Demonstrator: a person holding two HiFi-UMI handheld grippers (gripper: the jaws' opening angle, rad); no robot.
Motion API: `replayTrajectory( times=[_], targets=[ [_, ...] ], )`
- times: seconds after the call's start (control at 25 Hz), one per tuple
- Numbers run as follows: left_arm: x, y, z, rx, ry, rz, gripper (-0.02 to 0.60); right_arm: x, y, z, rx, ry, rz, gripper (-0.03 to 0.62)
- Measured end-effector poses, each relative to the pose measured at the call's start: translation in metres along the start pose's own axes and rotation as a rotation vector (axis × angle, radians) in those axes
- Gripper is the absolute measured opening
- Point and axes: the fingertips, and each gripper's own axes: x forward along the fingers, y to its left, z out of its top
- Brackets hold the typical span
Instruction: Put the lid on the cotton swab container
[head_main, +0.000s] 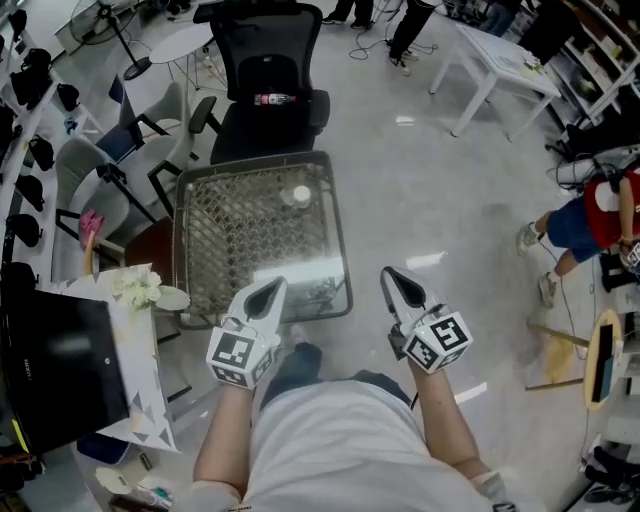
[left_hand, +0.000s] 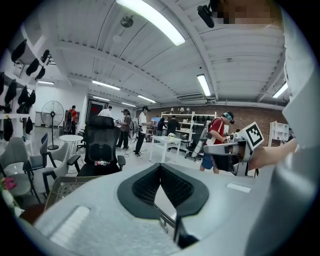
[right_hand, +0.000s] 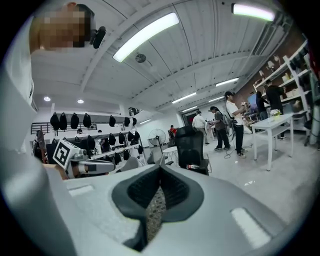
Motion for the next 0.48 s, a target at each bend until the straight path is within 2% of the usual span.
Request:
replayTrajectory(
  times=[0.48],
  targets=[
    [0.046, 0.091, -0.001, -0.037, 0.047, -0.071, 0.009, 0.108, -0.004, 0.002, -0.004, 0.049, -0.036, 0.003]
  ],
)
